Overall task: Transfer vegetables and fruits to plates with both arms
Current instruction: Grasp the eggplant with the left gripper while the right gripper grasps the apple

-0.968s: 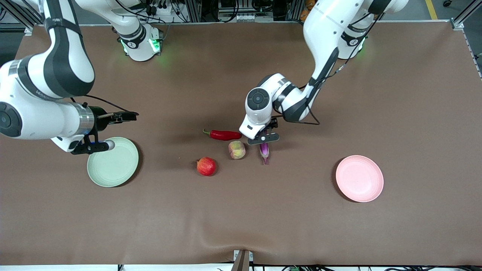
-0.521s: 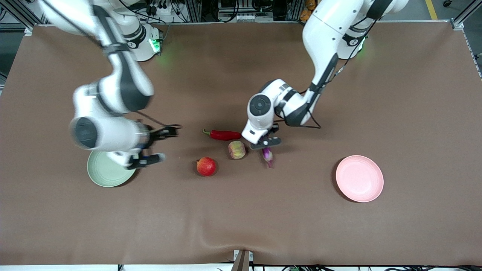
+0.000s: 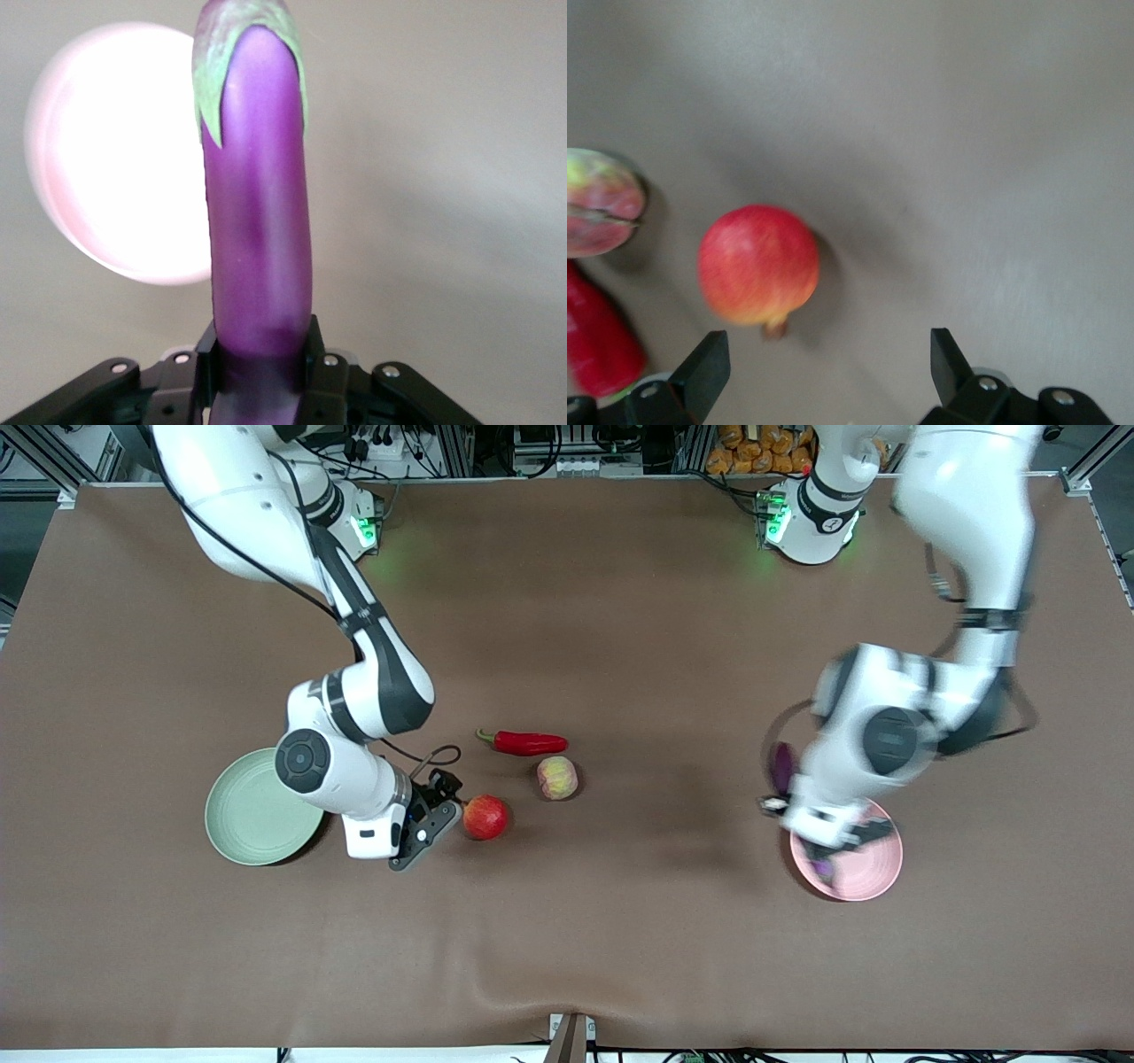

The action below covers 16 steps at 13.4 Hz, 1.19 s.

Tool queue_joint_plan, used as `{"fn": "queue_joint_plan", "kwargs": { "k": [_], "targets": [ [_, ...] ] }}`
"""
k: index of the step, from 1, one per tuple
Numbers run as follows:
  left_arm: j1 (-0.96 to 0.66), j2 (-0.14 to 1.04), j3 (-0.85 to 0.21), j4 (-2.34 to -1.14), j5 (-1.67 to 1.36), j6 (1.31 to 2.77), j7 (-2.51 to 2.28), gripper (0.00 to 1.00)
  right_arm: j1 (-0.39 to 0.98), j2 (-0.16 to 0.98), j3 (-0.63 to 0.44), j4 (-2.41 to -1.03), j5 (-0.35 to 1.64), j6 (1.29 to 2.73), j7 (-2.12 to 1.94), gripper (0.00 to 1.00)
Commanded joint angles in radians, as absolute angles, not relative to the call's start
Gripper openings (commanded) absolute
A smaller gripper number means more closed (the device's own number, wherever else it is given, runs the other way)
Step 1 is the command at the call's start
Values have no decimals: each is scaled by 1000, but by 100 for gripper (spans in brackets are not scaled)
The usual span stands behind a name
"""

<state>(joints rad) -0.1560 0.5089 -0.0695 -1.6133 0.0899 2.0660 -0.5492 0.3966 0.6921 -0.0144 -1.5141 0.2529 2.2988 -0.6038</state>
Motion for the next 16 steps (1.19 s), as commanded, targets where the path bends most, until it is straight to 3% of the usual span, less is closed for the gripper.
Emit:
{"fn": "queue_joint_plan", "kwargs": {
  "k": [1,6,13,14,15,16],
  "targets": [
    [-42,531,-86,-1614,127,2077,-395,0,464,756,-11,-1480,265,2425,-637,100],
    [55,609,-87,-1618,152,2170,-354,0,508,804,-11,-1482,265,2480,-447,100],
    [37,663,-95,-1635,143,2226,-356,0,492,792,-11,-1557,267,2470,-419,100],
    [34,664,-95,-1635,141,2226,-356,0,479,779,-9,-1559,267,2450,-399,40],
    [32,666,-97,-1635,140,2226,-357,16,471,764,-9,-1559,267,2403,-397,18],
    [28,666,-97,-1635,140,2220,-359,60,462,724,-9,-1565,267,2338,-394,13]
  ]
}}
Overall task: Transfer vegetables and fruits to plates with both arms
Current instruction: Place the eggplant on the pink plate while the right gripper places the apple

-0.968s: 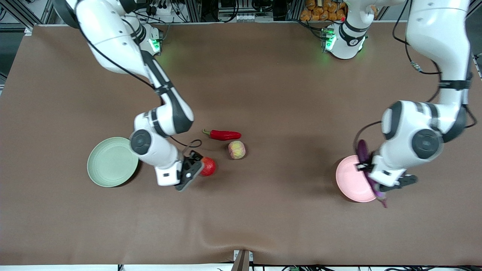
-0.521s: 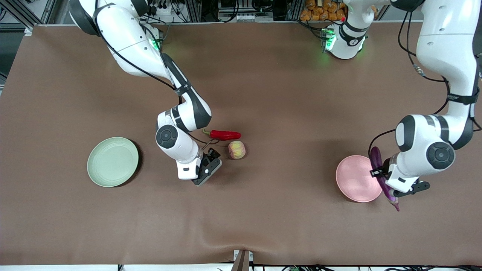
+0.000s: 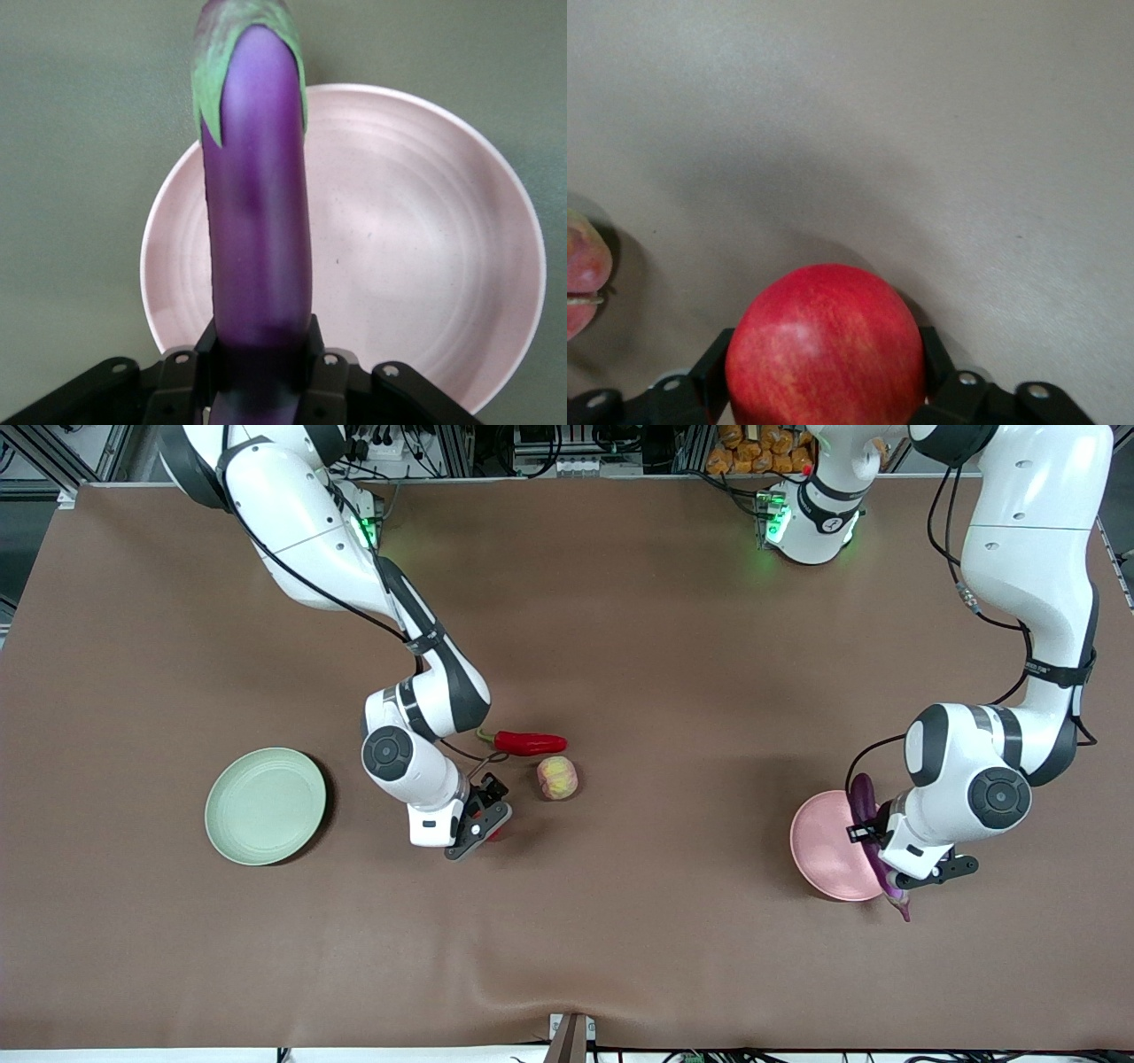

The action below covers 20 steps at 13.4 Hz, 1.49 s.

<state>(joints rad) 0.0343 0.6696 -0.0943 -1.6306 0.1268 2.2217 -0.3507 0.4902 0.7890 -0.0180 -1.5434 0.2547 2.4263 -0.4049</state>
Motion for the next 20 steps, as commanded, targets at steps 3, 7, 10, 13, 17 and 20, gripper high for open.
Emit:
{"fn": "queue_joint_plan", "kwargs": {
  "k": [3,7,10,13,17,20],
  "targets": [
    [26,650,-100,-1620,143,2217,-371,100,350,515,-17,-1728,262,2192,-409,13],
    [15,574,-127,-1598,138,2201,-370,100,136,393,-20,-1798,241,1964,-646,15],
    [17,531,-199,-1597,129,2169,-388,100,-50,451,-21,-1795,164,1953,-872,15],
    [-40,551,-290,-1576,107,2164,-703,100,-100,515,-21,-1799,140,2044,-1076,26],
    [-208,563,-290,-1563,100,2166,-966,100,-130,542,-20,-1792,141,2057,-1195,100],
    [-375,625,-288,-1502,113,2169,-1277,100,-103,534,-12,-1720,161,1898,-1013,100]
  ]
}}
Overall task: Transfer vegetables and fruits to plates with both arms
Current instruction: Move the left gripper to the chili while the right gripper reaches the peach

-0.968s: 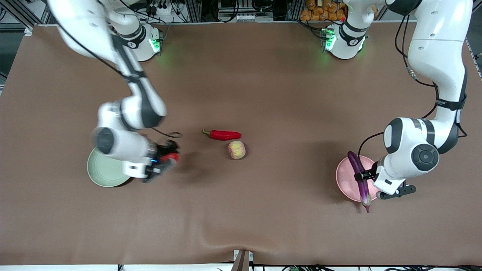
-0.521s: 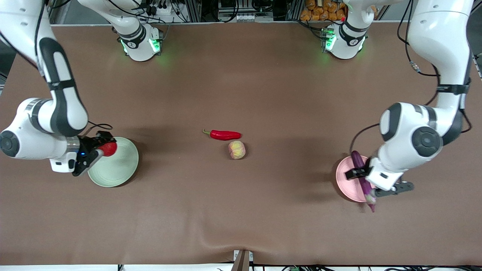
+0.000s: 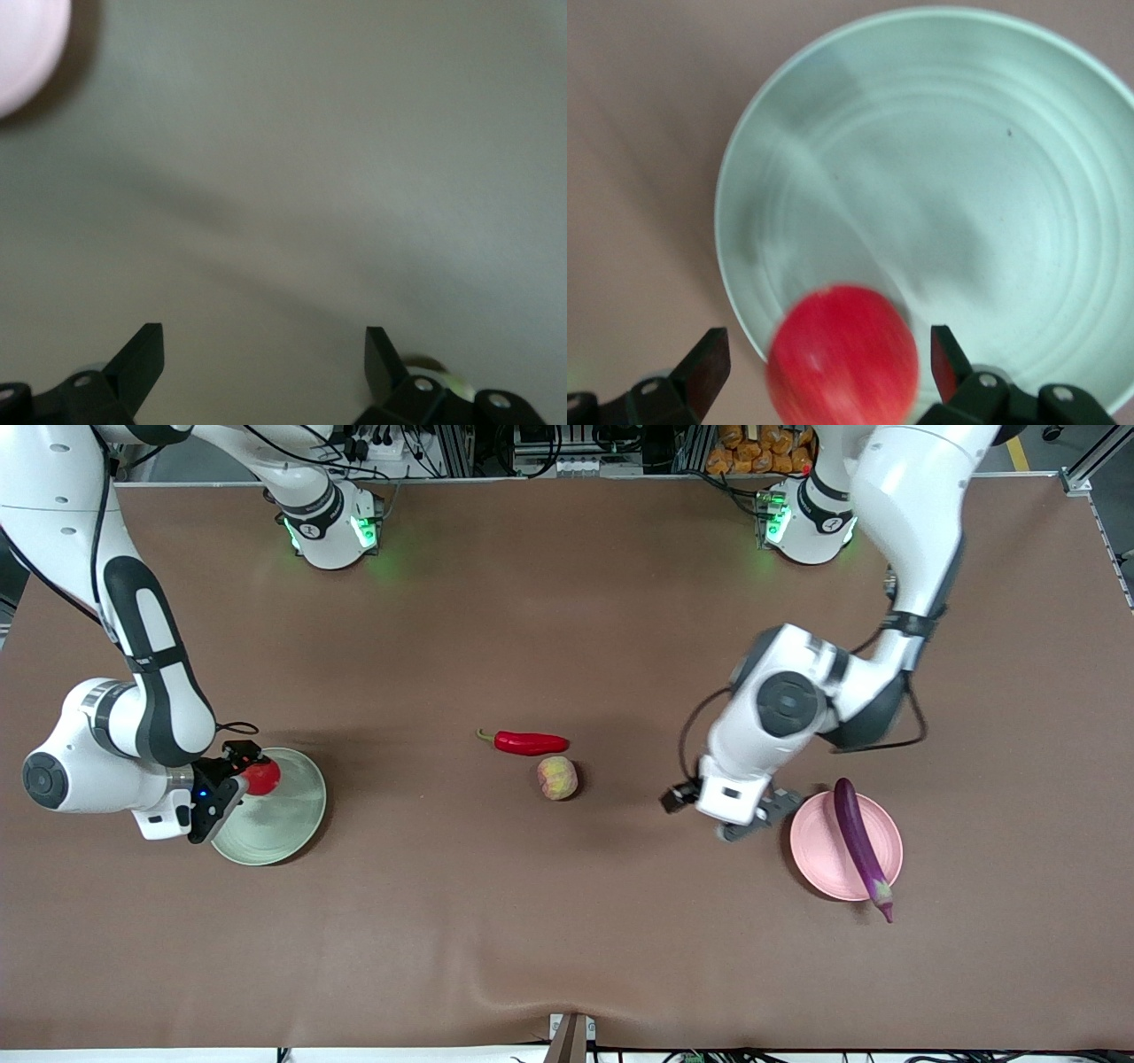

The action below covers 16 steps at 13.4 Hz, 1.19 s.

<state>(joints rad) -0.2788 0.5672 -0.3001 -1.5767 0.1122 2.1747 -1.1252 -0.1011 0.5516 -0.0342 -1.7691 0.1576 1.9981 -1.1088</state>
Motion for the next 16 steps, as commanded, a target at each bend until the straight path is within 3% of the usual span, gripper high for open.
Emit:
{"fn": "queue_joint_plan", "kwargs": {
  "k": [1,4,8,15,16],
  "targets": [
    [-456,676,-276,-1436,114,2171,-1393,100,-92,534,-6,-1677,179,1822,-935,100],
    [-627,780,-212,-1297,112,2193,-1618,100,-11,538,3,-1641,285,1781,-787,100],
    [-751,853,-155,-1290,109,2336,-1923,100,90,590,3,-1646,463,1903,-658,100],
    [-821,949,-134,-1293,110,2410,-2086,100,198,646,3,-1640,672,2094,-519,100],
    [-819,957,-133,-1293,110,2414,-2088,95,195,649,3,-1641,728,2089,-505,100]
  ]
}}
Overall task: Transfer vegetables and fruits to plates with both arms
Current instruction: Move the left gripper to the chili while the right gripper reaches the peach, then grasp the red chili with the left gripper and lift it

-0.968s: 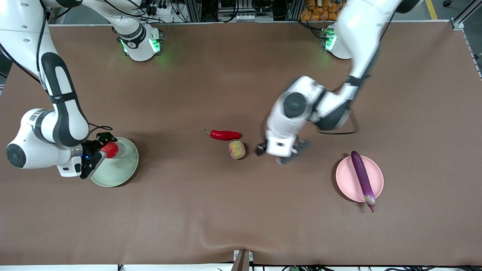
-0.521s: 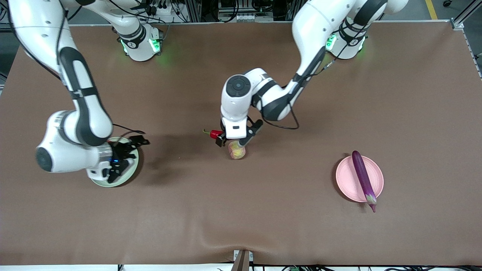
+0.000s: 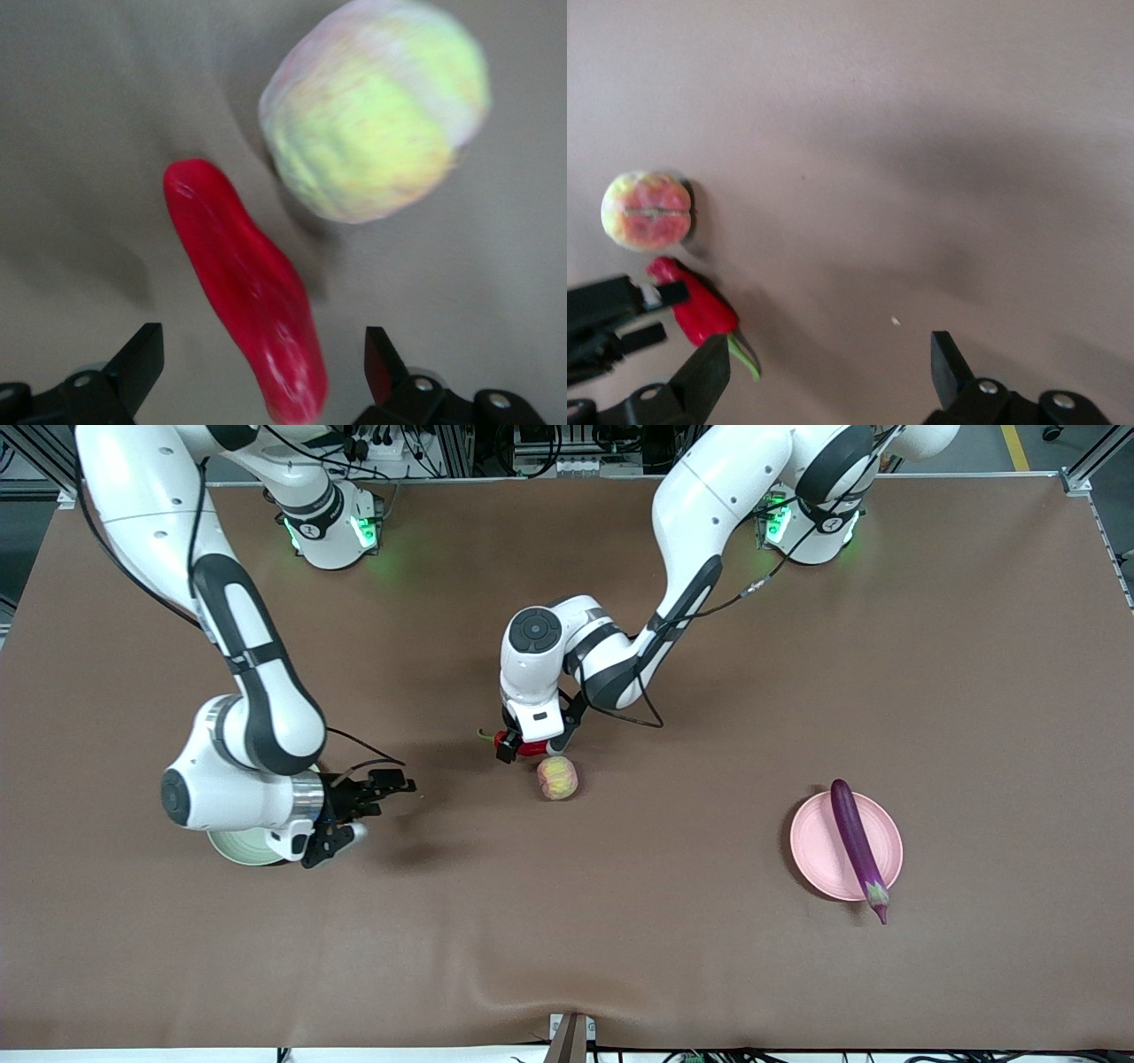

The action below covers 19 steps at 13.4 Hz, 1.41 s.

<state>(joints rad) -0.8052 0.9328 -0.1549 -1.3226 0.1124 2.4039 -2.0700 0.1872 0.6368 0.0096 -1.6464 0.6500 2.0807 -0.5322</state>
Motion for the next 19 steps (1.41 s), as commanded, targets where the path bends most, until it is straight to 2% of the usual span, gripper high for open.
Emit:
{"fn": "queue_joint_plan", "kwargs": {
  "k": [1,2,3,4,6,8,11,13,16,19],
  "targets": [
    [-819,966,-133,-1295,112,2434,-2086,83,187,649,3,-1643,773,2085,-505,100],
    [-821,974,-133,-1295,112,2451,-2086,60,184,649,3,-1646,819,2077,-503,100],
    [-819,966,-133,-1295,113,2451,-2079,18,184,649,3,-1647,877,2062,-502,100],
    [-821,951,-133,-1299,114,2451,-2077,0,184,650,3,-1651,929,2053,-473,100],
    [-815,911,-133,-1327,117,2436,-2079,0,198,650,3,-1649,972,2034,-337,100],
    [-810,792,-135,-1411,120,2366,-2063,0,231,653,5,-1649,1005,2040,-256,100],
    [-764,542,-144,-1673,112,2358,-1967,0,262,678,3,-1634,1014,2062,-181,100],
    [-689,395,-152,-1797,95,2336,-1837,0,294,702,3,-1599,1012,2080,-138,100],
    [-541,339,-152,-1803,39,2212,-1547,0,366,739,2,-1560,1000,2091,-147,100],
    [-353,362,-152,-1781,-15,2212,-1260,0,518,738,0,-1548,849,2259,-149,100]
  ]
}}
